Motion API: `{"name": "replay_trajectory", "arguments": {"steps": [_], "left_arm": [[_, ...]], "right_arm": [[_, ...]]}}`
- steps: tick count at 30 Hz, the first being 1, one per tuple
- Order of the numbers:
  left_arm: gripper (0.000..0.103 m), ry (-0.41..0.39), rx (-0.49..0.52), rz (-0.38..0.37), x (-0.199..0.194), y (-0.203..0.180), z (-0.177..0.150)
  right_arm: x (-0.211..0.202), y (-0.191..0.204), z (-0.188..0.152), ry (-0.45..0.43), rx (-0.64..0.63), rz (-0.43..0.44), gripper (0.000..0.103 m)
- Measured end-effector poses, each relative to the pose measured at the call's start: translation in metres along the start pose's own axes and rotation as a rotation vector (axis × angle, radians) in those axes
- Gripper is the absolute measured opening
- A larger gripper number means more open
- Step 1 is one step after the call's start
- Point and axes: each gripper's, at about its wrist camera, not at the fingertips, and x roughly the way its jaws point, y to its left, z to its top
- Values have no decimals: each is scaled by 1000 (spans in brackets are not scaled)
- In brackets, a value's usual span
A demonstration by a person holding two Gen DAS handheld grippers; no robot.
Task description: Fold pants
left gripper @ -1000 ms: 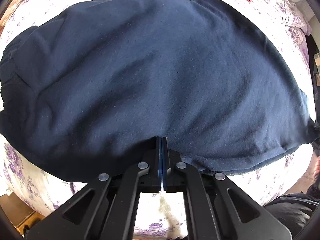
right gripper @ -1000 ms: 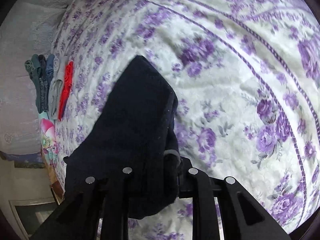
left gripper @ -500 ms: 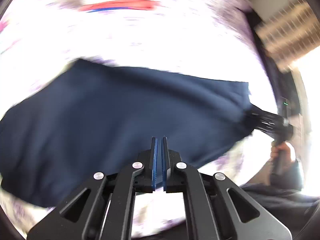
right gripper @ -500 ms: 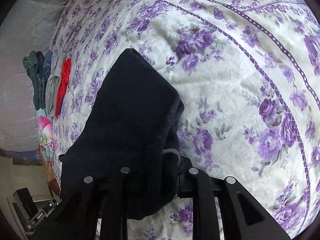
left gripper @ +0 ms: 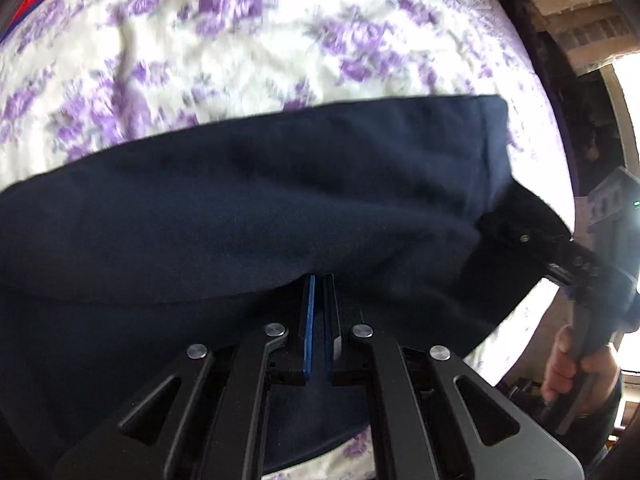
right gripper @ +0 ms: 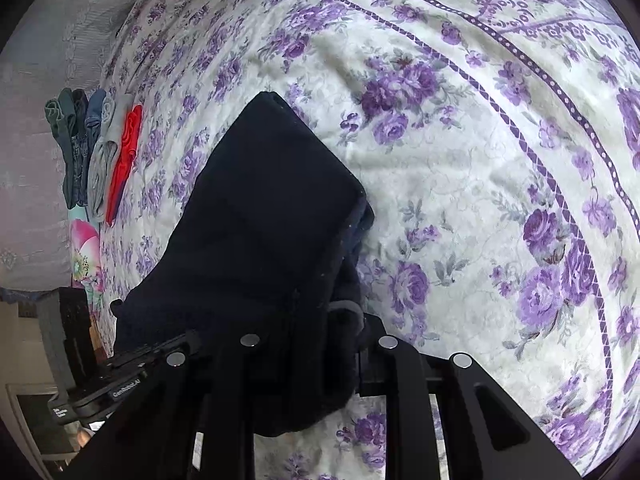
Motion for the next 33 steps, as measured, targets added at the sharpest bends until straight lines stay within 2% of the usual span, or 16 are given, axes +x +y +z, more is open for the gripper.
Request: {"name": "replay_trajectory", "arguments": {"steps": [11, 15, 17, 19, 21, 24, 25, 26, 29, 31, 33], "left_arm": [[3, -19, 9, -5, -6, -1, -12], [3, -22, -2, -37, -13, 8, -14], [3, -54, -35, -102, -34, 22, -28], [3, -155, -76, -134, -70, 52, -47], [3, -236, -164, -120, -103, 95, -67], [3, -324, -342, 46, -143, 178, -112], [3, -335, -403, 107, -152, 208, -131], [3, -340, -463, 131, -157, 232, -148], [3, -336, -627, 140, -162, 296, -196], [3, -321, -702, 157, -155, 323, -221], [3, -312, -743, 143, -149, 340, -234]], "right_arm": [[-2, 11, 2, 5, -9, -51, 23], [-21, 43, -1, -32, -91, -95, 22], [-39, 69, -4, -67, -168, -85, 22], [-52, 93, -7, -92, -240, -88, 22], [-56, 111, -10, -96, -288, -93, 22], [-57, 137, -15, -93, -360, -93, 22], [-57, 147, -17, -95, -389, -95, 22], [-57, 157, -20, -97, -414, -92, 22], [-54, 188, -28, -93, -497, -88, 22], [-45, 210, -35, -79, -562, -94, 22], [-28, 234, -44, -50, -635, -97, 22]]}}
